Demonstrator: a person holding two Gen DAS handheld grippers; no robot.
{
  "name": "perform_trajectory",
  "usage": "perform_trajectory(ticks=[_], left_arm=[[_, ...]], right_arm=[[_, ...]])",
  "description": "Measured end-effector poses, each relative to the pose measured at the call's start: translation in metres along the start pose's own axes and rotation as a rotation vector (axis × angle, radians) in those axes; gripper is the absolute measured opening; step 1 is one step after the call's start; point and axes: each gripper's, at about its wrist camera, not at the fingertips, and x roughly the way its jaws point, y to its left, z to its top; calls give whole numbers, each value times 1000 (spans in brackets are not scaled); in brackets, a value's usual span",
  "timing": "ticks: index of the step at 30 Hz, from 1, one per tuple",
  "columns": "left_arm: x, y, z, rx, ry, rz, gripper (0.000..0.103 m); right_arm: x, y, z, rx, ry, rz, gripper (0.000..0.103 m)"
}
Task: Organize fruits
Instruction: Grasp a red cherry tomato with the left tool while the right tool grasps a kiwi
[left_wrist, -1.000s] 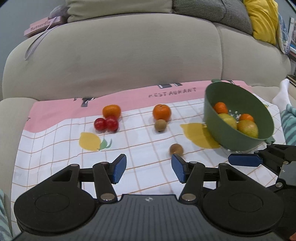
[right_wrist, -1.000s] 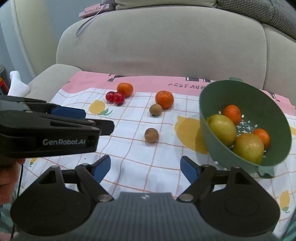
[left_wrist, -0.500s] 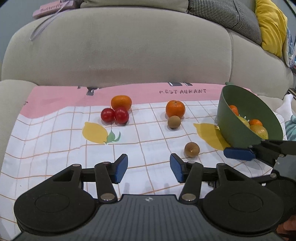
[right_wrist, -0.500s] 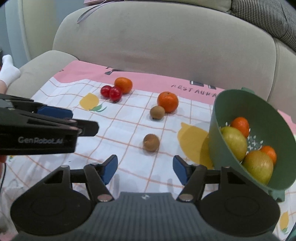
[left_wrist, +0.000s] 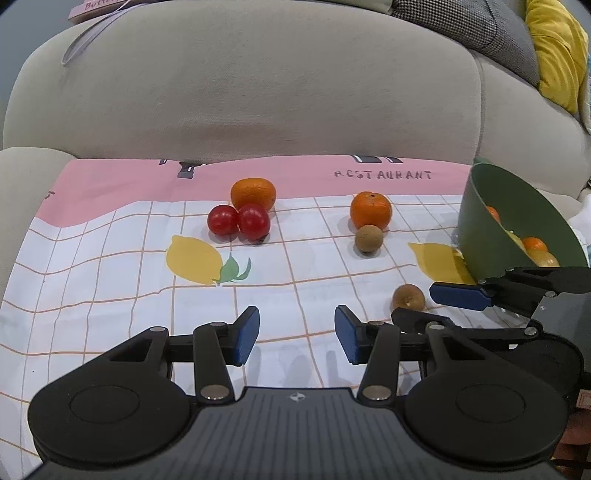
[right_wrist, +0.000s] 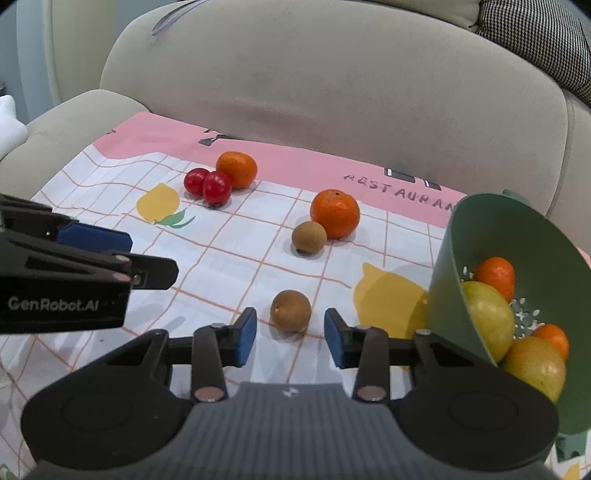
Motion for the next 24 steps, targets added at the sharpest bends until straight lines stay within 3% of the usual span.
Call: perform_trajectory(ticks=[2, 6, 10, 16, 24], left_arm=[[5, 2, 2, -1, -3, 13, 55], [15, 4, 9, 9, -17, 48, 54], [26, 5, 20, 16, -39, 58, 52], [50, 4, 35, 11, -70, 131, 49], [78, -8, 39, 76, -75, 211, 45]], right_arm=[[5, -1, 1, 4, 1, 5, 35], [15, -2, 2, 10, 8, 21, 23], [17, -3, 3, 6, -11, 25, 23], [21, -7, 11, 7, -50, 5, 23], [28, -15, 16, 15, -72, -17, 23]])
